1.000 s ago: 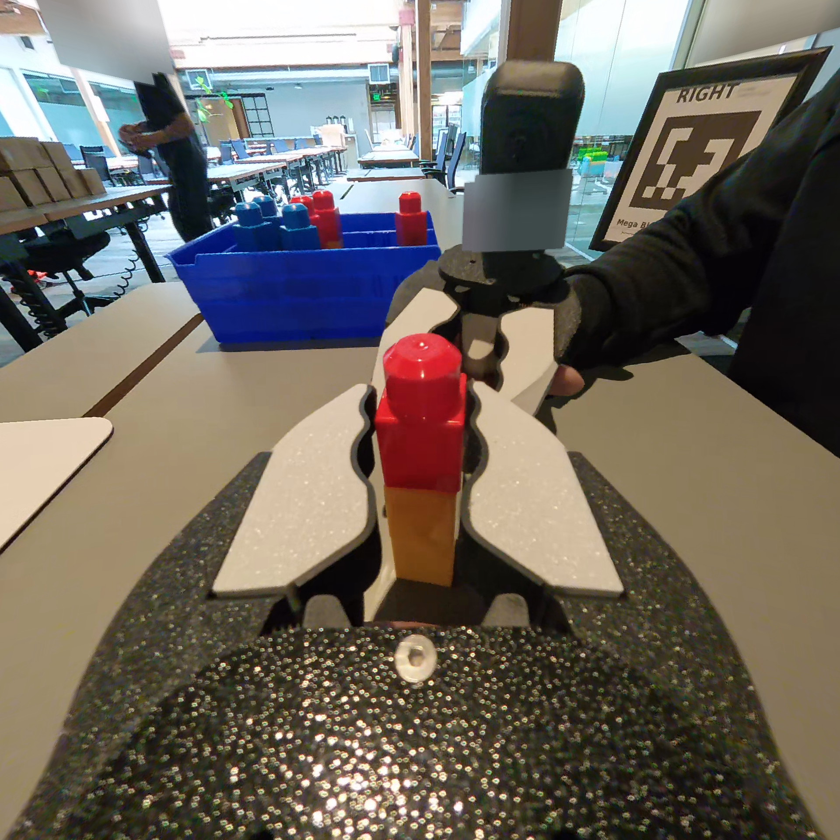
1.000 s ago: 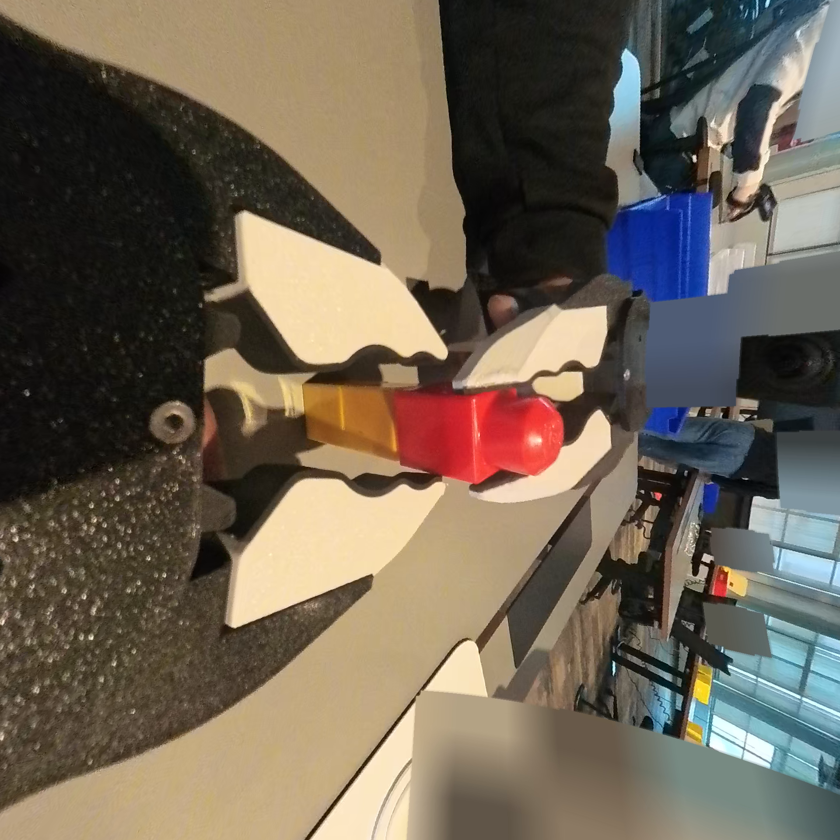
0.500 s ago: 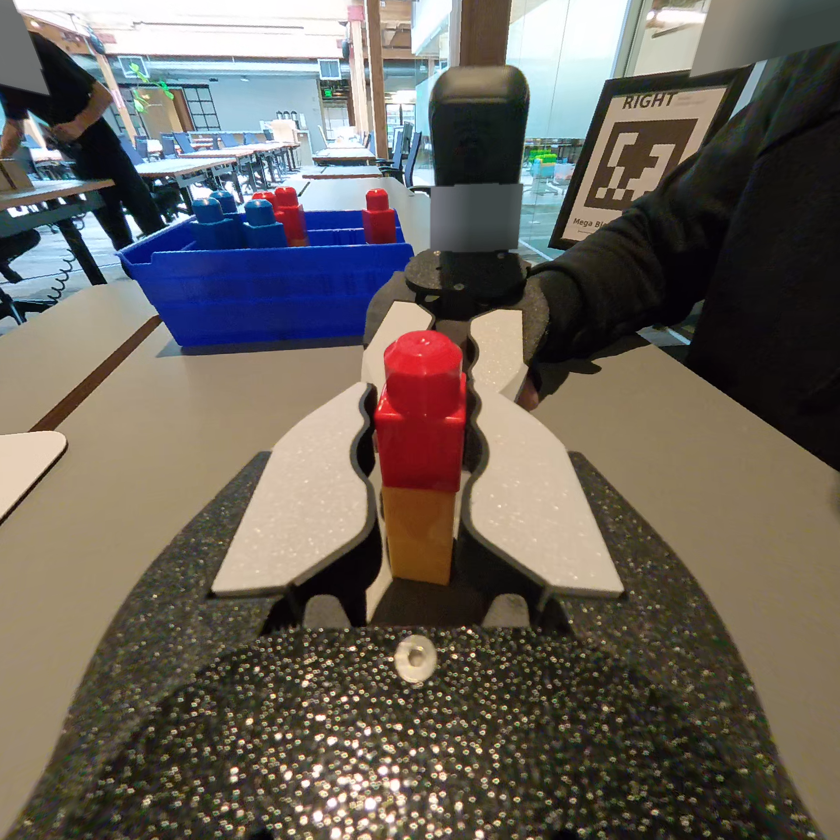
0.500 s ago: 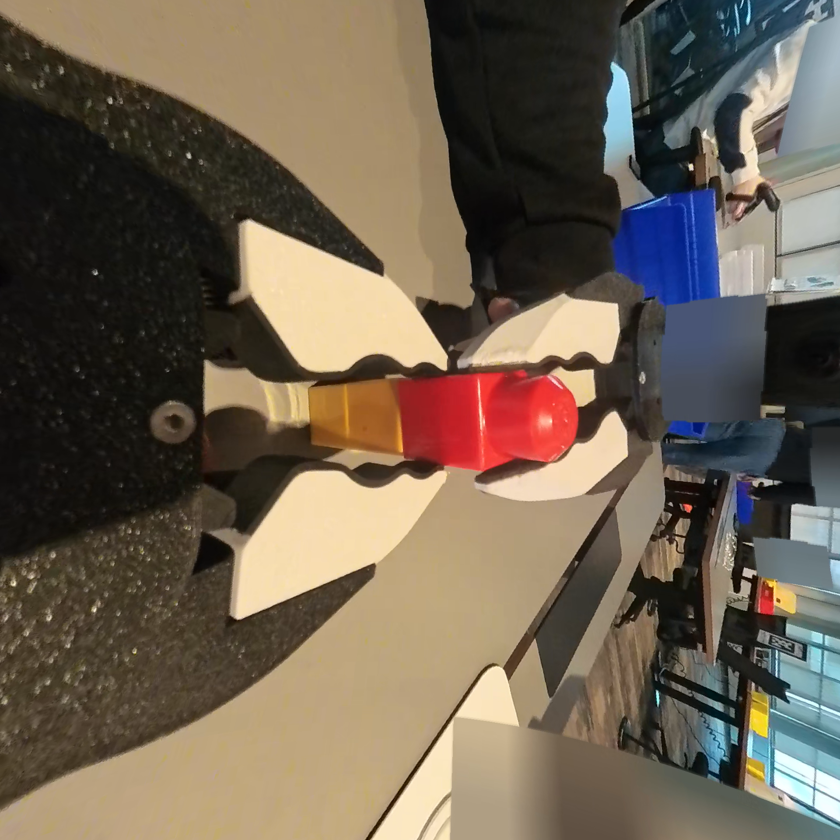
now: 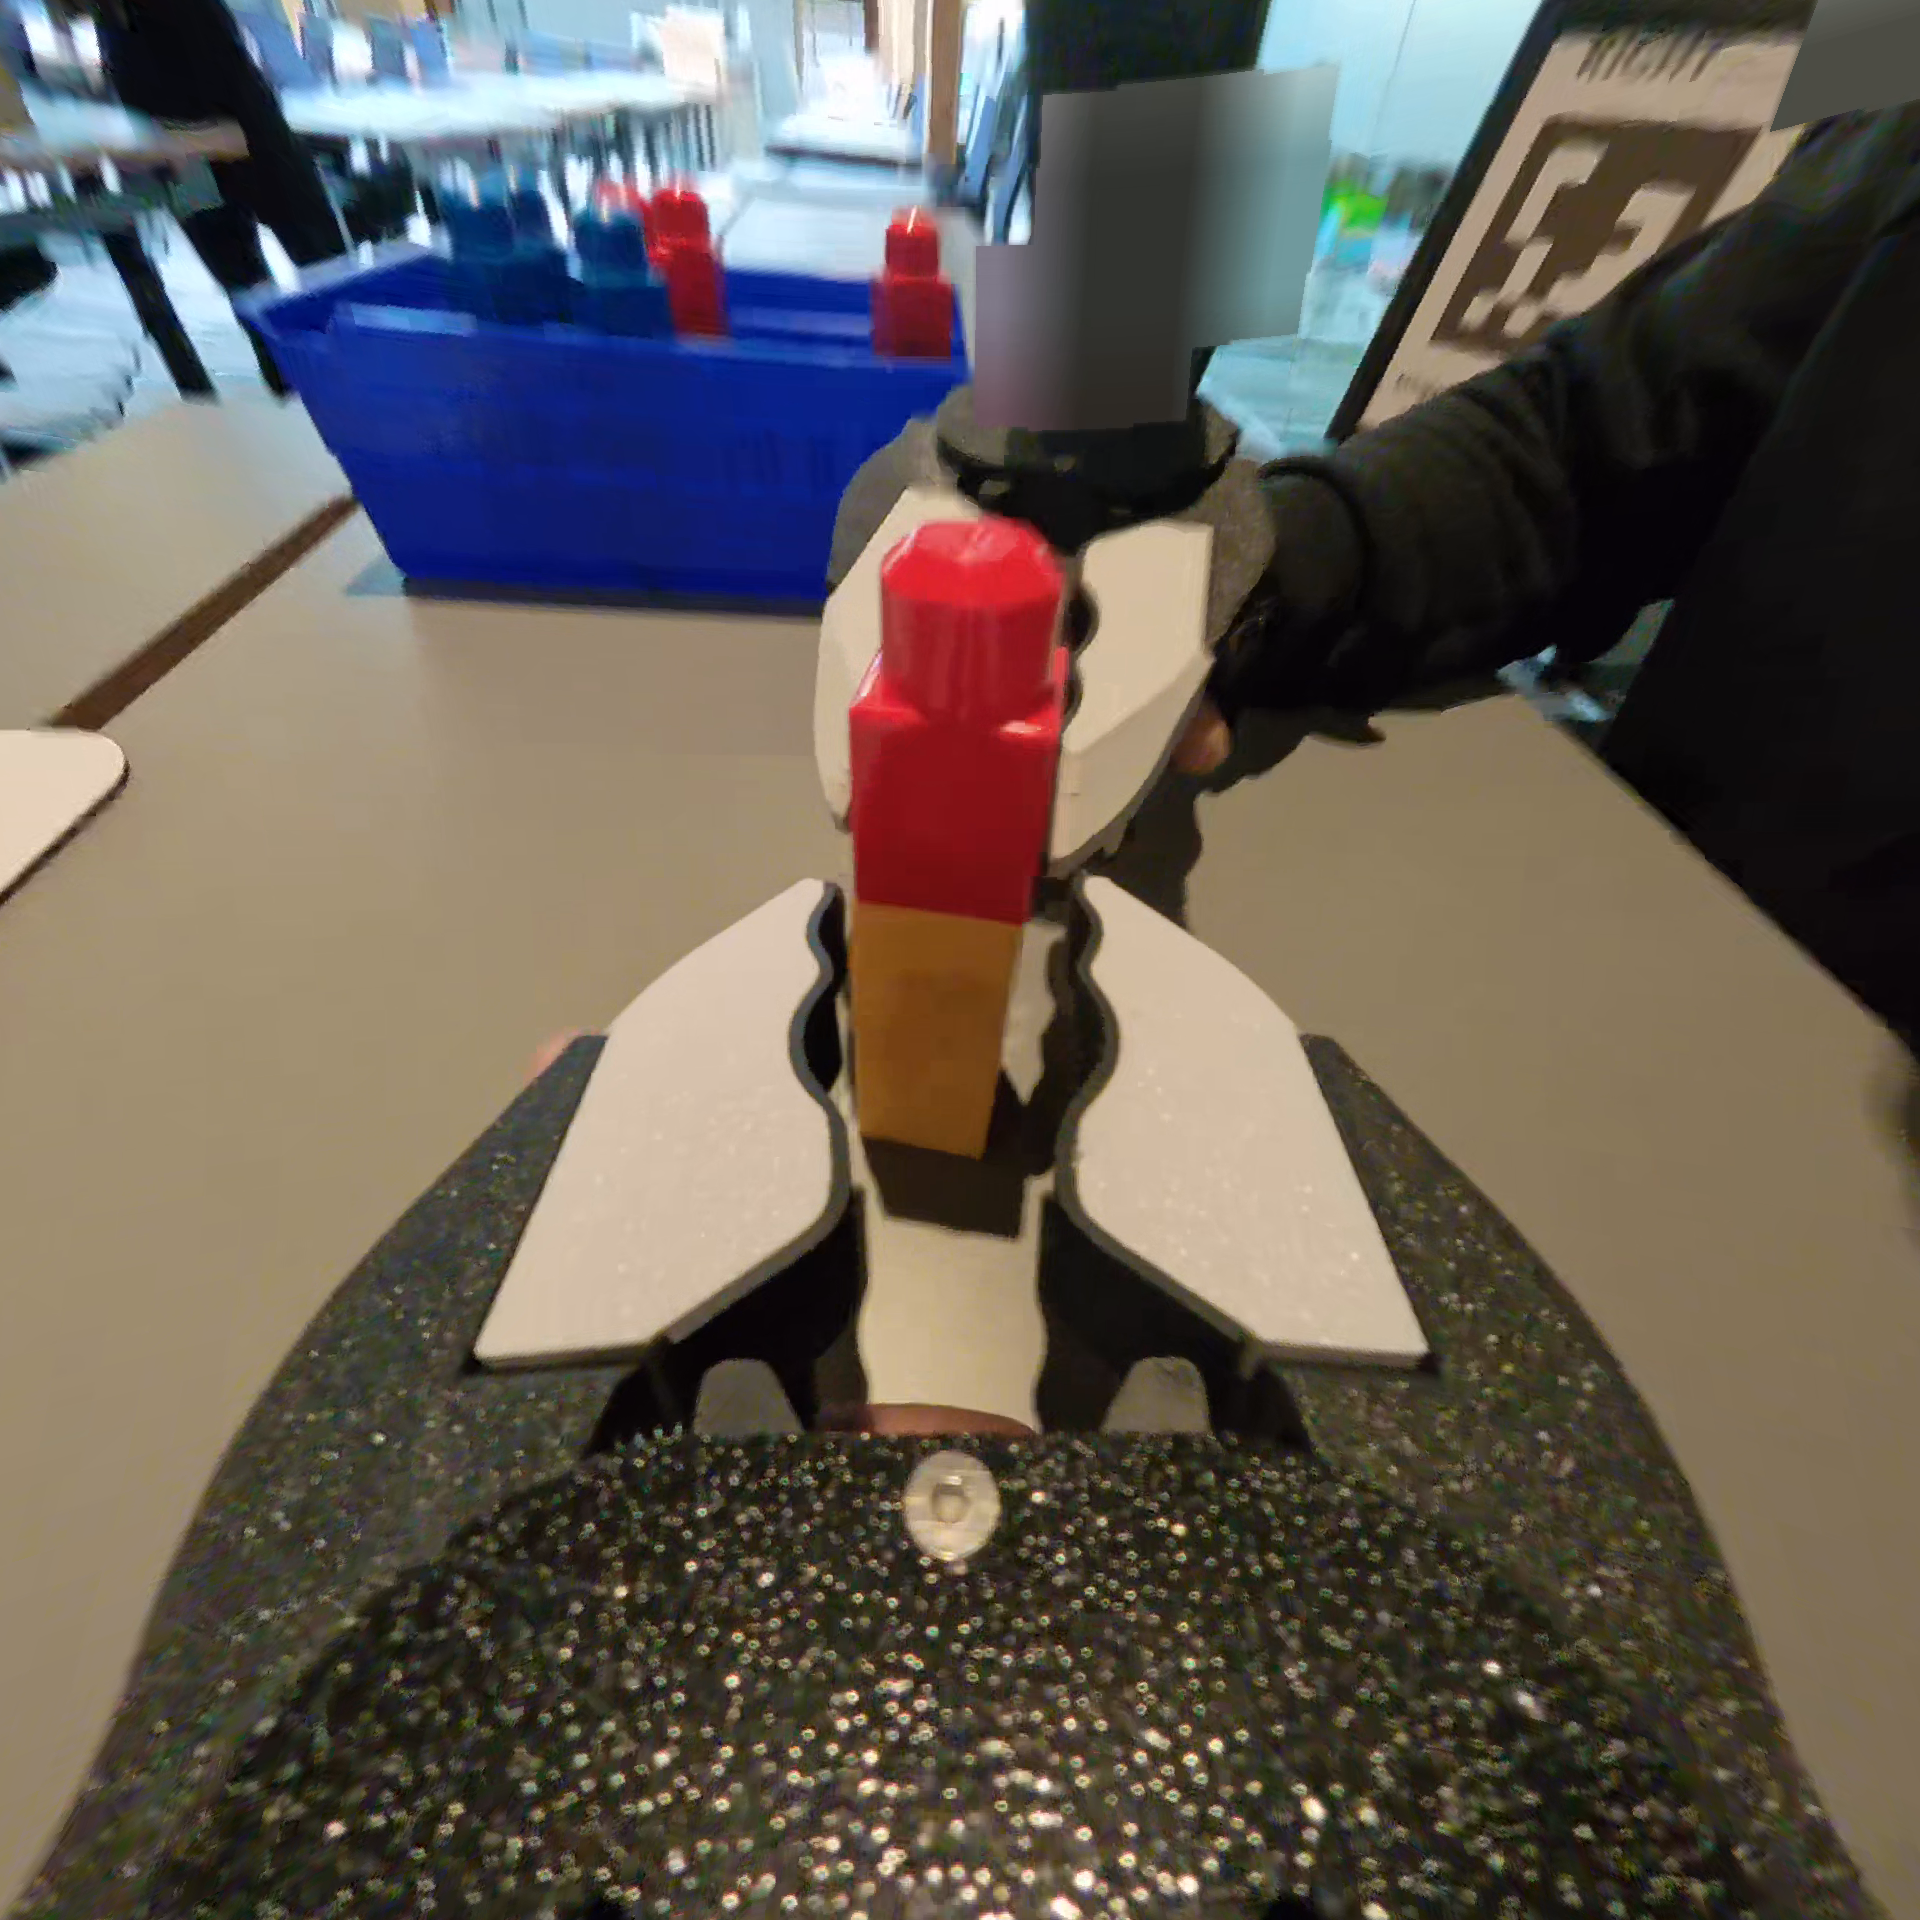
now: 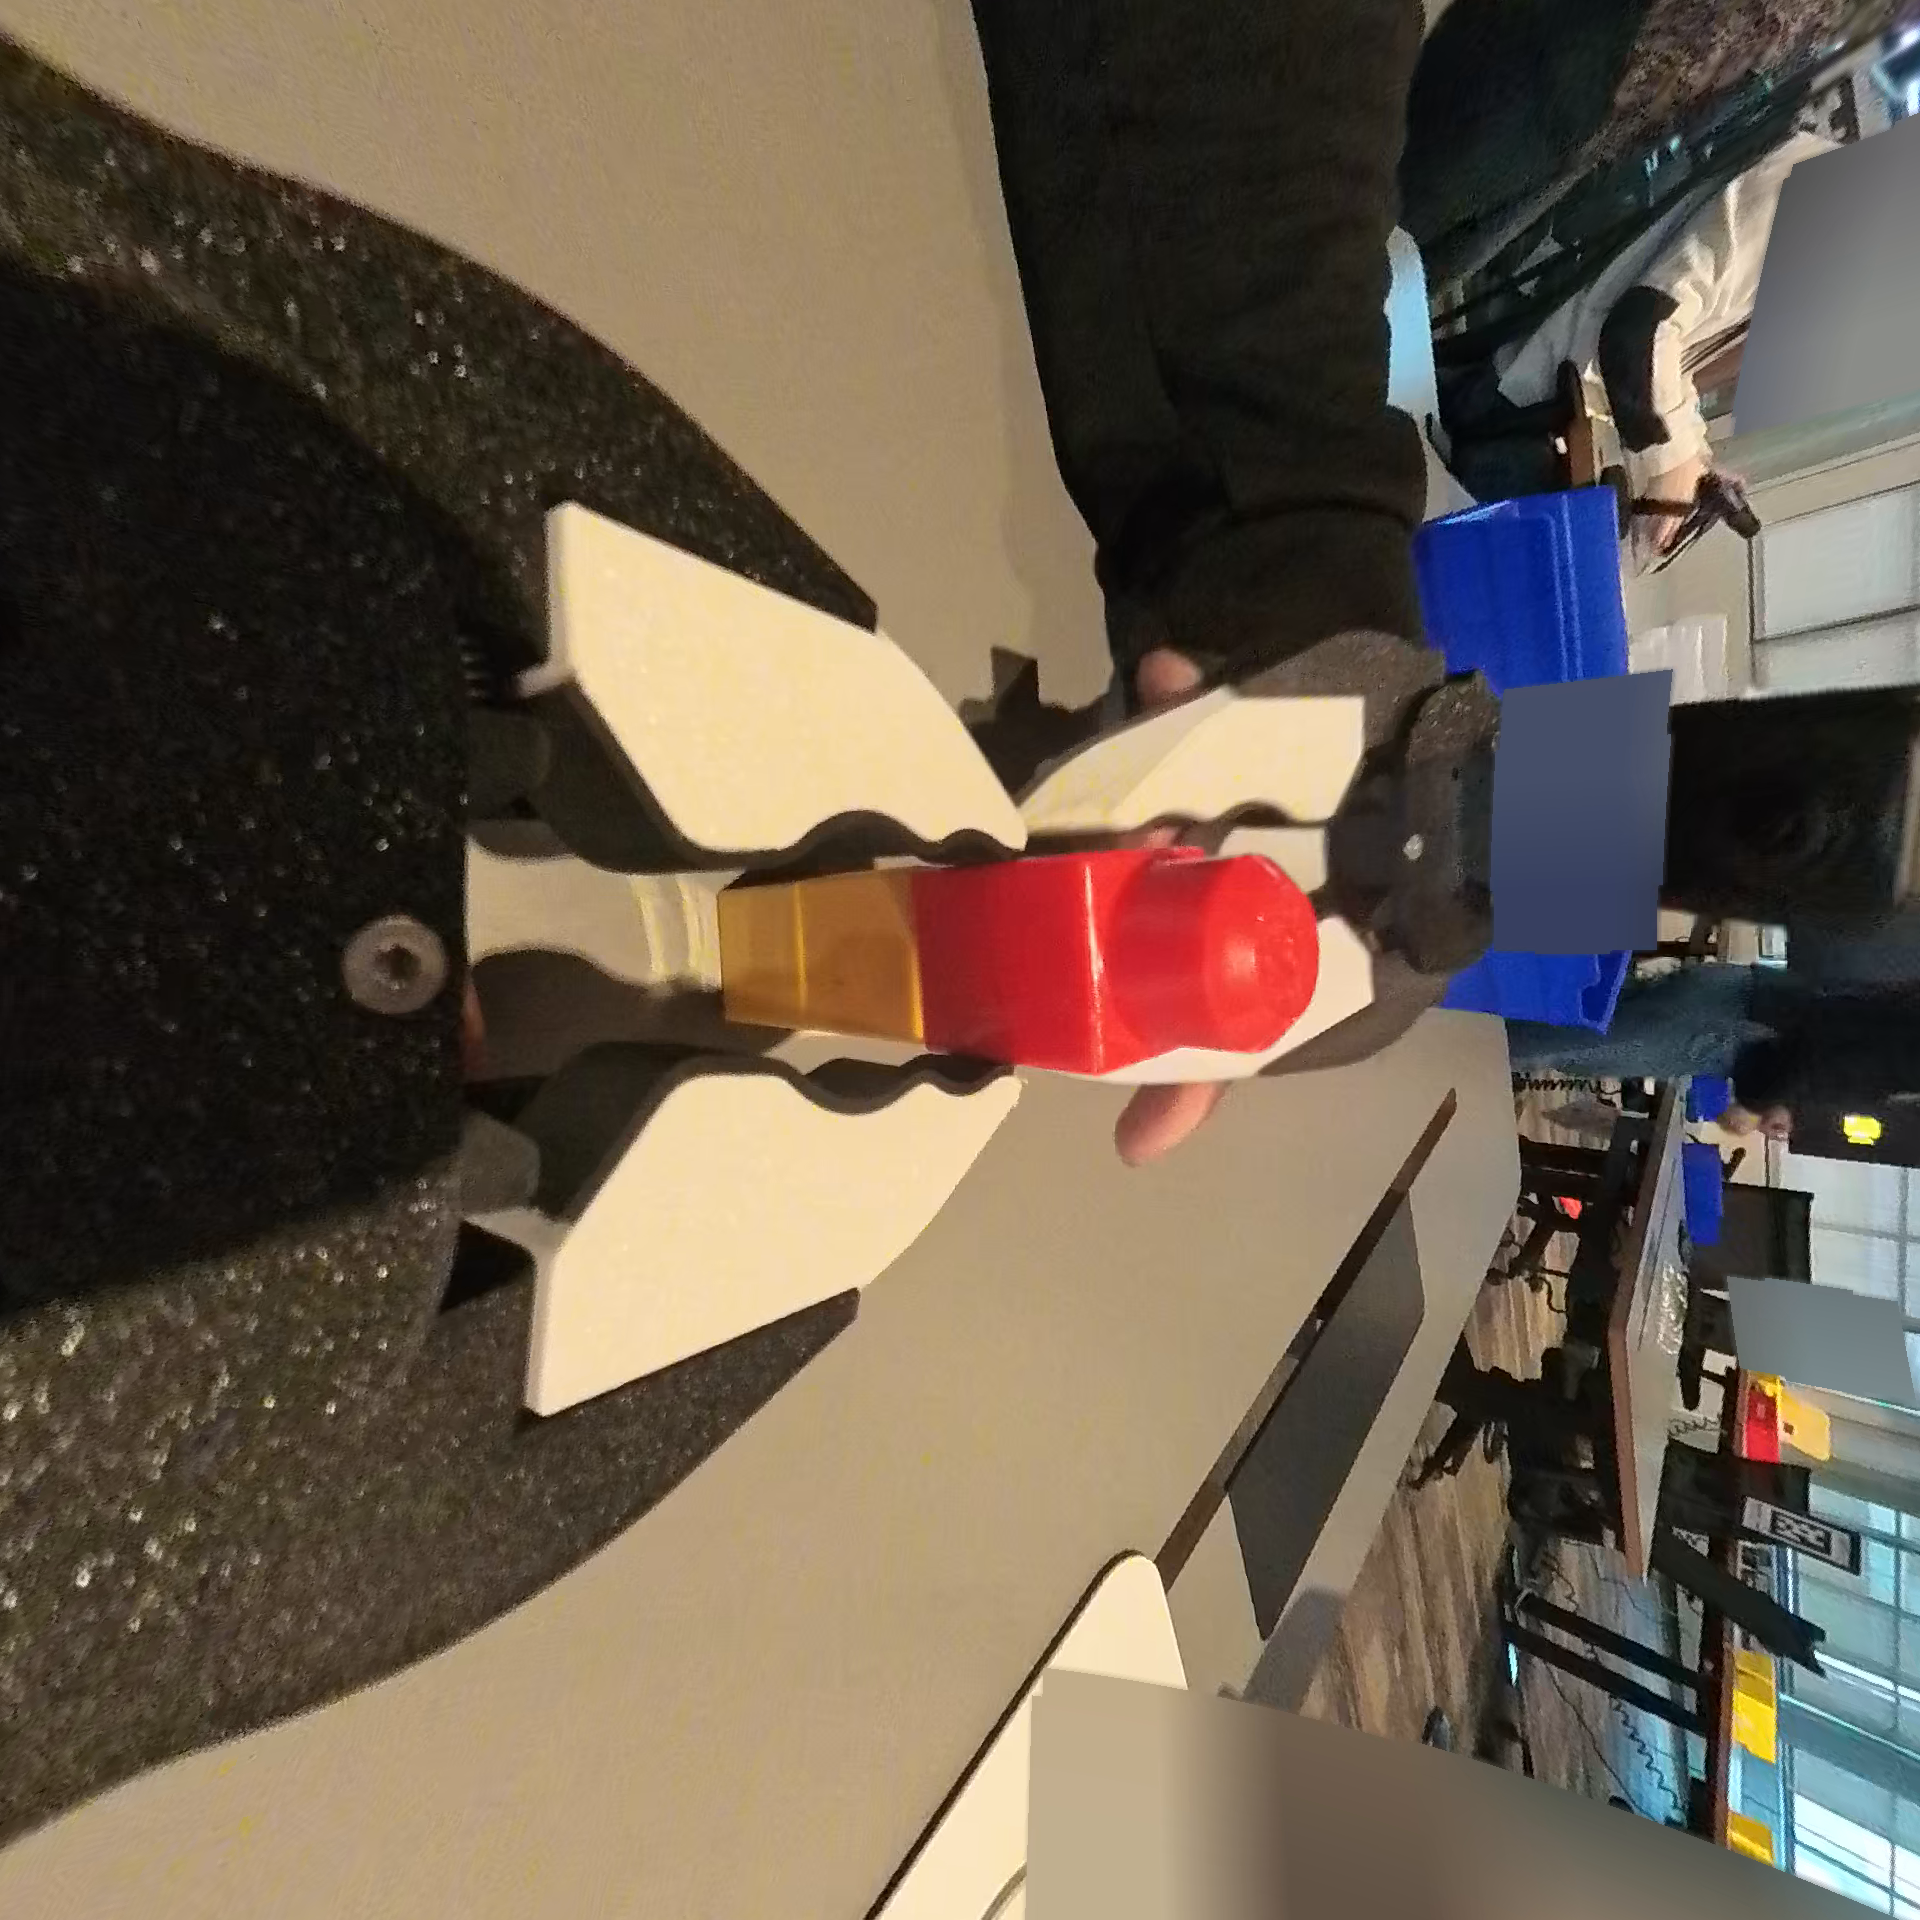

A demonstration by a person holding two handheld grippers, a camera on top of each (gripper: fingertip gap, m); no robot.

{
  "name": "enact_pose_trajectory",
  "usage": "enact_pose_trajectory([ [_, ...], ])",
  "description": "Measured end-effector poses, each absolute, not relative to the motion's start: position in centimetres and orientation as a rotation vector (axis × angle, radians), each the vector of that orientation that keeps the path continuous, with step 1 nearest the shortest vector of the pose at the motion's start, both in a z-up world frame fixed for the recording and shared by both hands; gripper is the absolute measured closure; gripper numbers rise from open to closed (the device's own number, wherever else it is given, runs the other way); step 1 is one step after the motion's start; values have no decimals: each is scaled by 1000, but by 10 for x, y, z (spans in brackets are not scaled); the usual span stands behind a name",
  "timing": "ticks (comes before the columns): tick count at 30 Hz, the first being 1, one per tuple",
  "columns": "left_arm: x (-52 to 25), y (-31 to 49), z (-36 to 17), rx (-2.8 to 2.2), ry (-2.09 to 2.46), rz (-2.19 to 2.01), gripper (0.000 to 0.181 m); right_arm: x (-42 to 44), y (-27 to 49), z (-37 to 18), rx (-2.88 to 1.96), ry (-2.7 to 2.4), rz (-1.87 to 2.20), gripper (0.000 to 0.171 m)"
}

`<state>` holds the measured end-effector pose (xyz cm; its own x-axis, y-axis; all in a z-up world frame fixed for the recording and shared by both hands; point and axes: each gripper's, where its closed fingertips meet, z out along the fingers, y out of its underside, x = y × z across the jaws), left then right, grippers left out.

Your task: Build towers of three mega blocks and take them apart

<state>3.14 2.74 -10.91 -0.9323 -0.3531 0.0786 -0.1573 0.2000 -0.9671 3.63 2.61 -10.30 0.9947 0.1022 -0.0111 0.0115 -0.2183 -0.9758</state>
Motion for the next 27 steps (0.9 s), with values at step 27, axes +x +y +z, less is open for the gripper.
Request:
enact_pose_trajectory([
  [27, 41, 17, -147, -500, 2487, -1448, 143, 38, 27, -104, -1825, -76, 43, 136],
])
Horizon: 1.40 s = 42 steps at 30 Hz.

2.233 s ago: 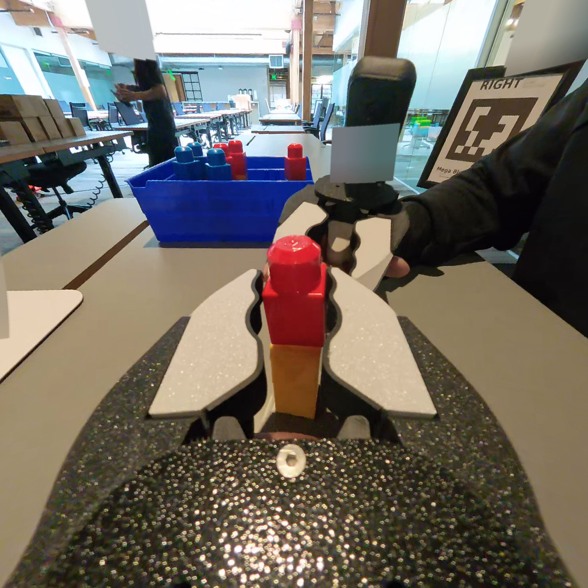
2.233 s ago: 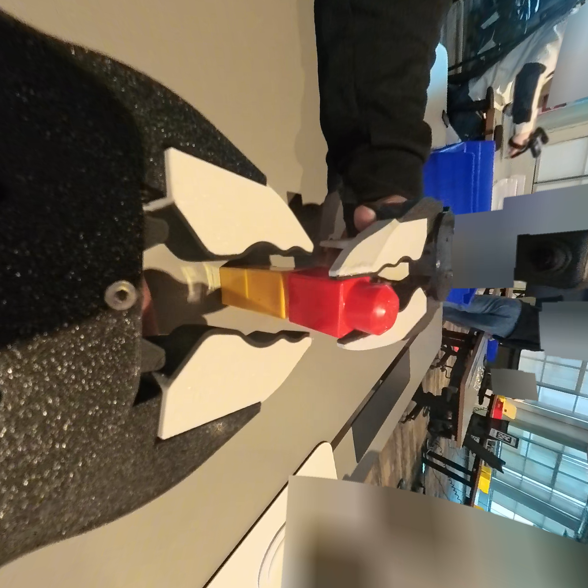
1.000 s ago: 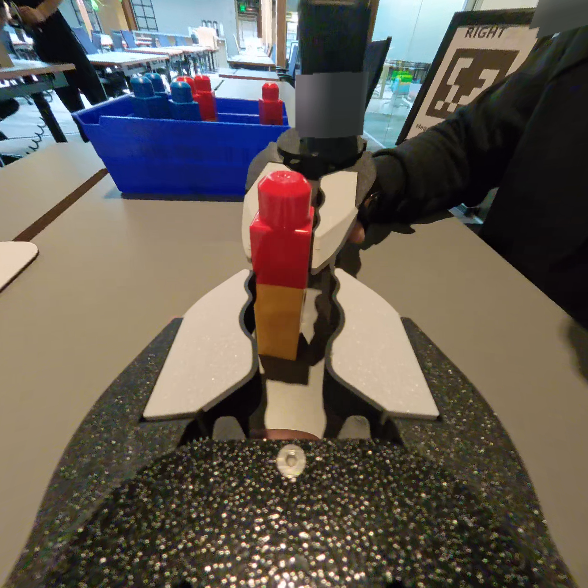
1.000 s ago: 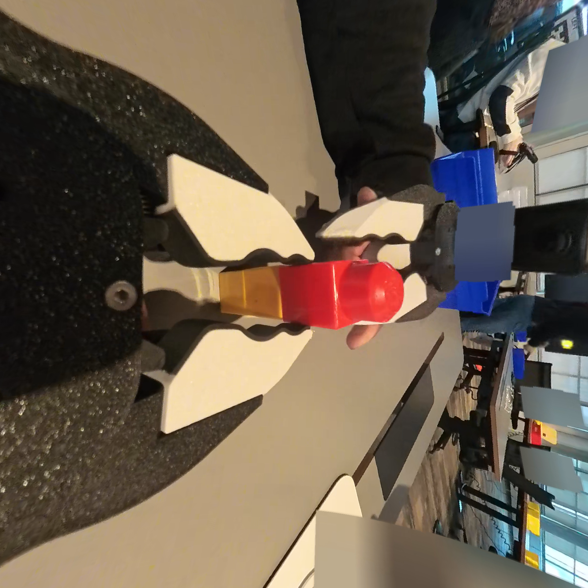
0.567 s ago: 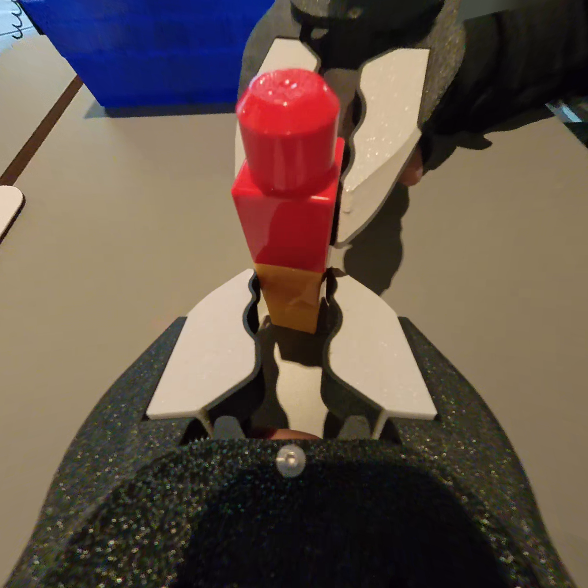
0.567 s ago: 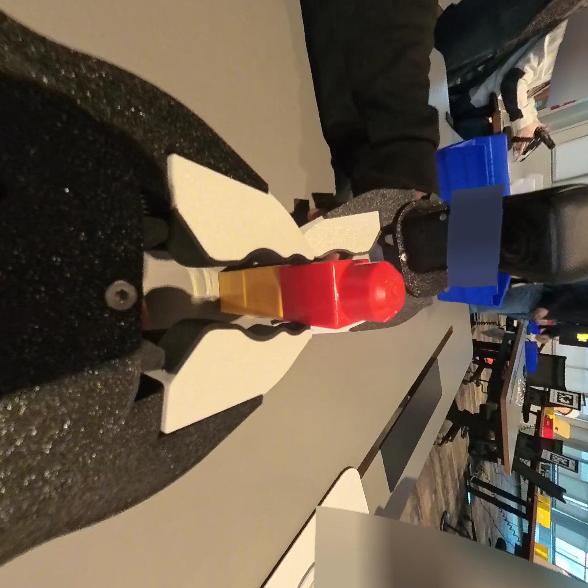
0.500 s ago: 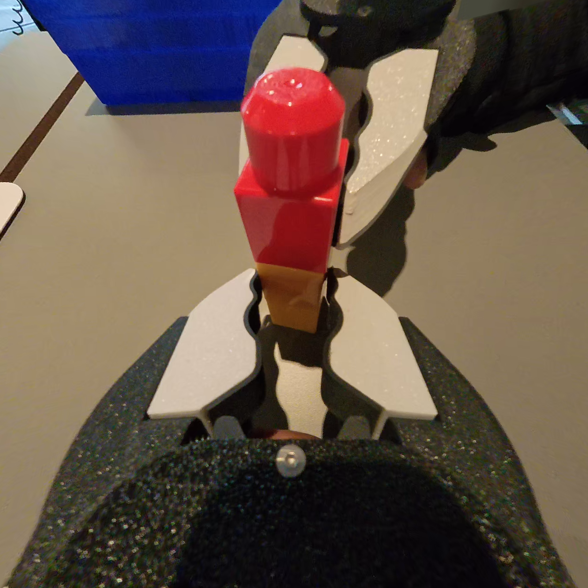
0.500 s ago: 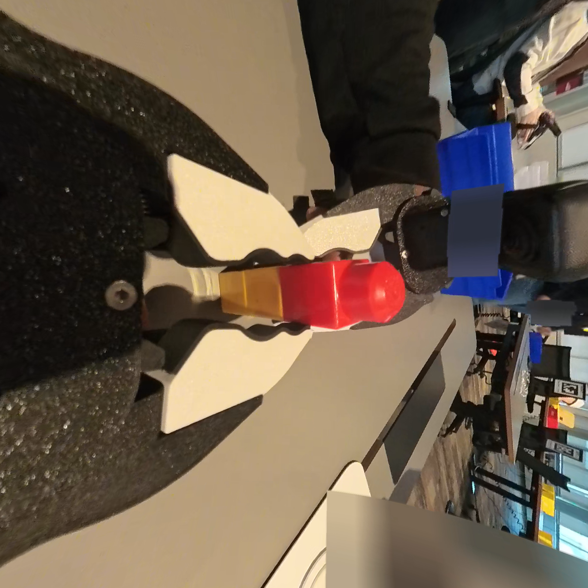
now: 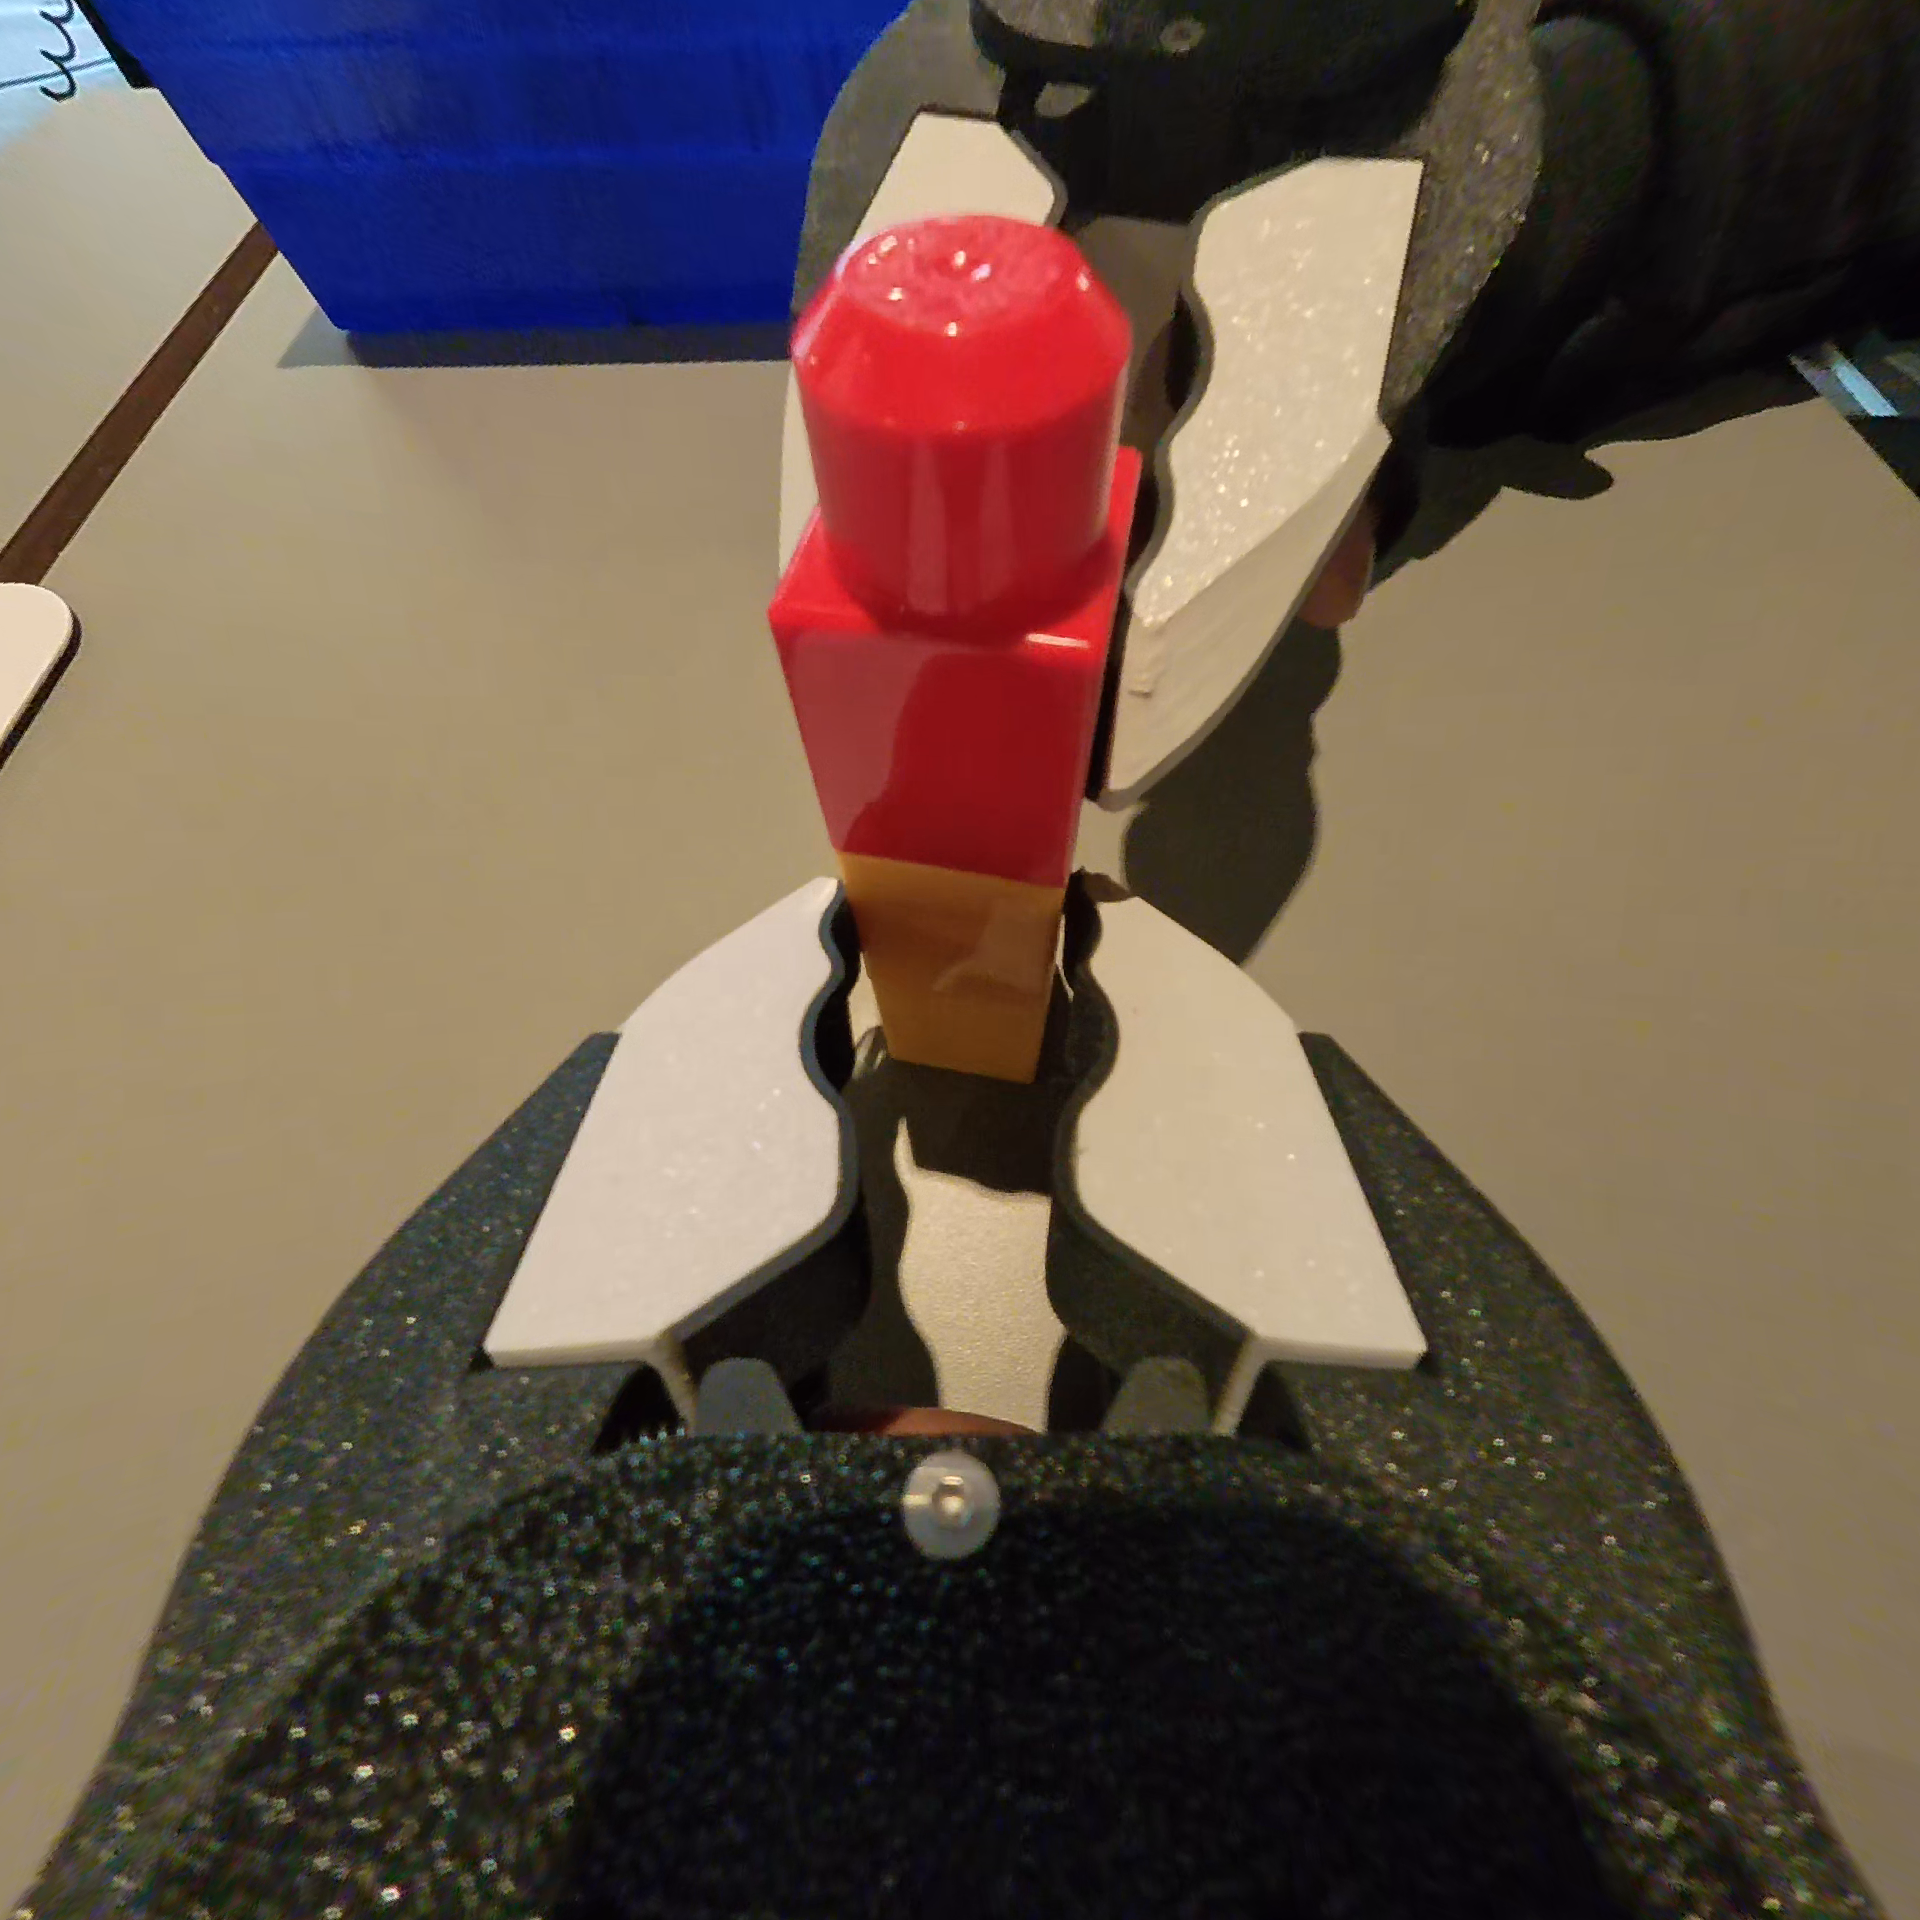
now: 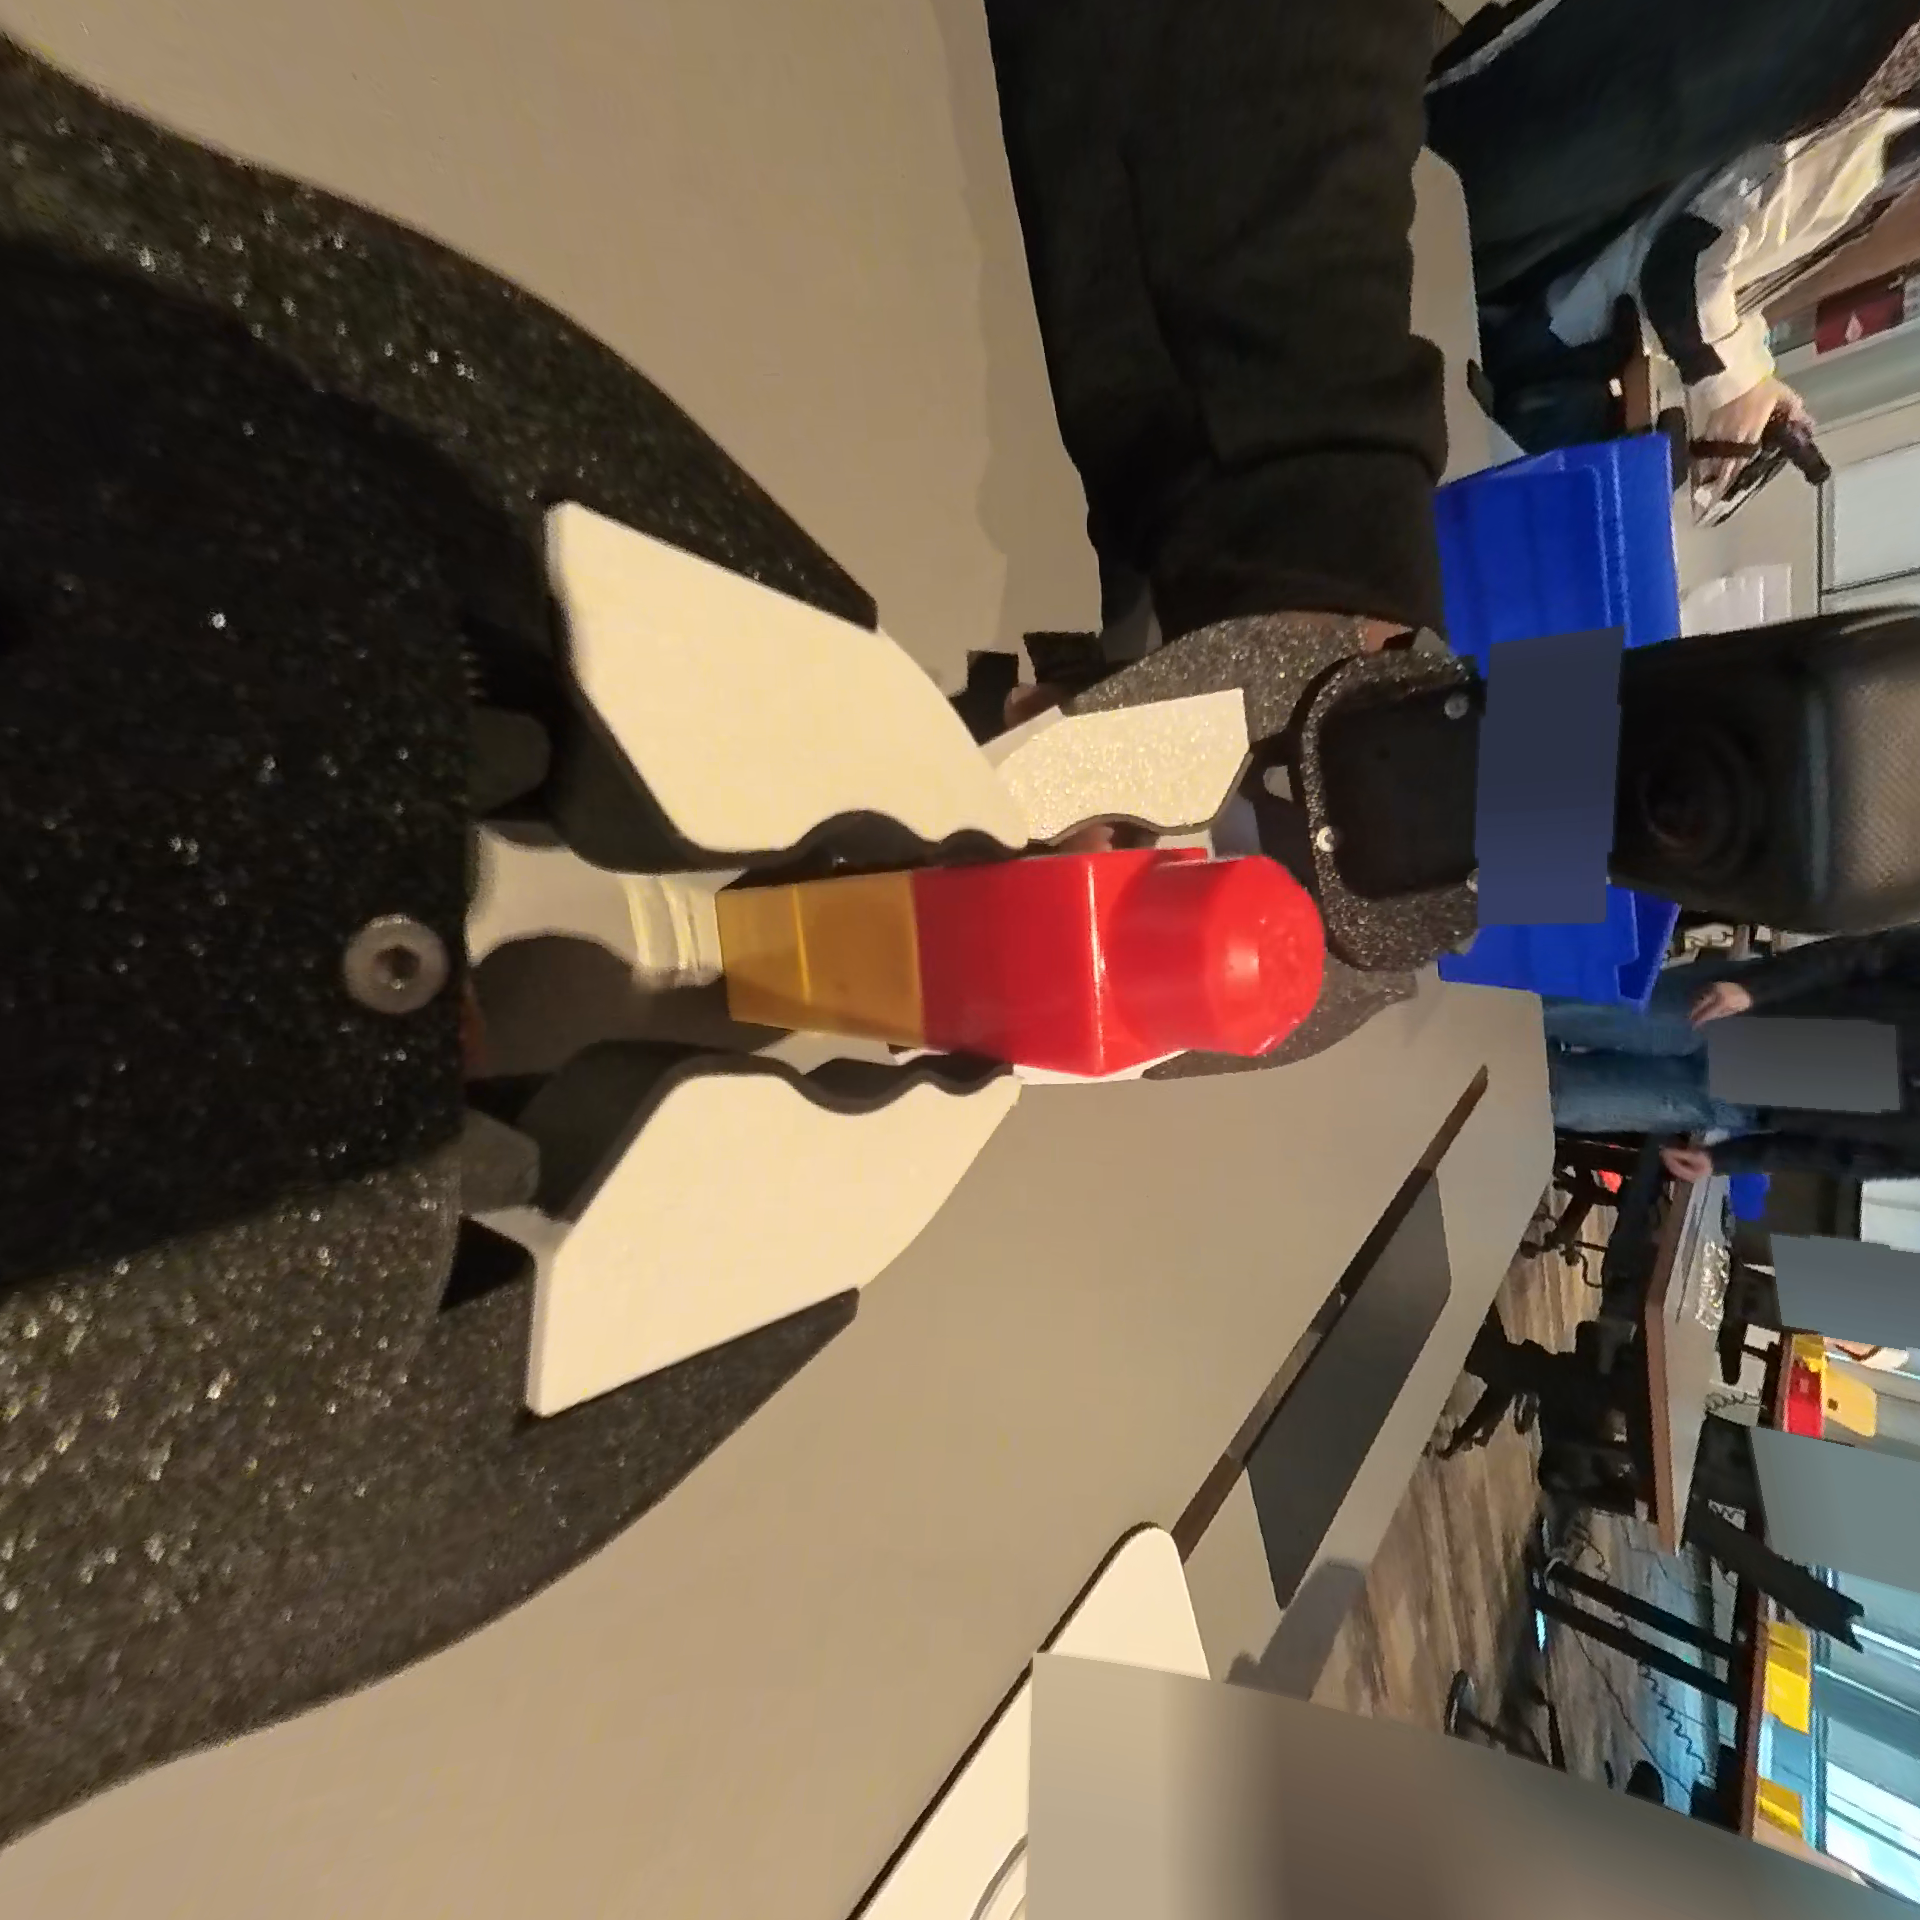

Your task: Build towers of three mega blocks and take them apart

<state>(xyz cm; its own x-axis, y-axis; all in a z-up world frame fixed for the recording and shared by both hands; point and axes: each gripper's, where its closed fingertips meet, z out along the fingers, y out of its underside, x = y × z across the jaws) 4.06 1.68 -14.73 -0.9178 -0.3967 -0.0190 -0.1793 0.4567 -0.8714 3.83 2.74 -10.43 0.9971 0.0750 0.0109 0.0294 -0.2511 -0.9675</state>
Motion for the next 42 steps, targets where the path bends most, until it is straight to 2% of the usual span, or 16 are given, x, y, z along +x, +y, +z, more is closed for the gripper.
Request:
enact_pose_trajectory([
  [3, 40, 17, -147, -498, 2484, -1445, 143, 39, 26, -110, -1842, -83, 22, 135],
  [5, 40, 17, -148, -503, 2484, -1445, 143, 39, 25, -116, -1862, -95, 5, 122],
  [6, 40, 17, -148, -502, 2484, -1444, 143, 38, 25, -113, -1846, -92, 20, 121],
  [11, 38, 15, -148, -503, 2494, -1453, 143, 36, 29, -119, -1886, -85, 26, 135],
  [16, 32, 21, -167, -558, 2631, -1323, 139, 41, 26, -116, -1905, -54, -19, 135],
  [19, 29, 23, -170, -553, 2660, -1306, 138, 49, 16, -88, -1825, -11, -63, 135],
  [23, 32, 24, -168, -588, 2640, -1333, 139, 70, -23, -20, -1654, 58, -214, 135],
  [26, 33, 24, -172, -598, 2654, -1292, 140, 98, -86, 26, -1521, 145, -431, 135],
  [28, 32, 24, -176, -583, 2670, -1241, 141, 123, -141, 38, -1441, 272, -580, 135],
  [33, 30, 23, -185, -552, 2707, -1150, 142, 181, -244, -4, -1402, 653, -730, 135],
  [42, 30, 23, -185, -552, 2702, -1153, 144, 209, -250, -80, -1679, 829, -799, 135],
])
